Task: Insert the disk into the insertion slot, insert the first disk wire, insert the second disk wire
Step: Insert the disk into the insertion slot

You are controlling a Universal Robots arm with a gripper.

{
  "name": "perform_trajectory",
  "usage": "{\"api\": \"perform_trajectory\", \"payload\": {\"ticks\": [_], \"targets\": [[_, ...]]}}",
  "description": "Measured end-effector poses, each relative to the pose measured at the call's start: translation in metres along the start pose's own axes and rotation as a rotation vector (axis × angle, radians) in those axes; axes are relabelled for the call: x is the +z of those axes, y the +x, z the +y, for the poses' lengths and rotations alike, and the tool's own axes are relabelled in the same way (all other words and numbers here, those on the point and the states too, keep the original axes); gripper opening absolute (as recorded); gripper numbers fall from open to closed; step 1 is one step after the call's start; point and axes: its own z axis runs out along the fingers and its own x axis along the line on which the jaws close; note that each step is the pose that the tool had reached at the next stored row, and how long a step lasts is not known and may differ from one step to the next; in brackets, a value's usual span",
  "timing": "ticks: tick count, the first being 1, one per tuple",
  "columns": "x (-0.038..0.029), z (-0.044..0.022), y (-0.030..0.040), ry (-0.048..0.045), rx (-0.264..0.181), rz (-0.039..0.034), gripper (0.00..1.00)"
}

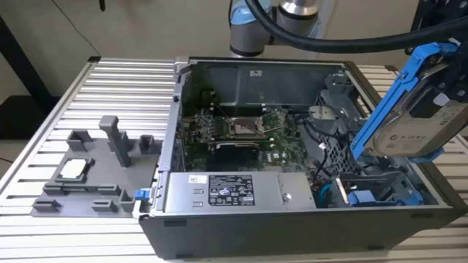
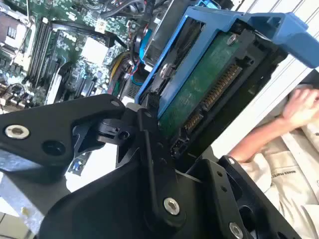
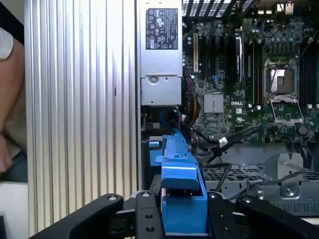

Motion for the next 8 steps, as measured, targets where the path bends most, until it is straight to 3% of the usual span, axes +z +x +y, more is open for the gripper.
{"api": "perform_trajectory", "payload": {"ticks": [8], "targets": [[0.0000,0.0000,0.0000,0.0000,0.000,0.0000,0.33]]}}
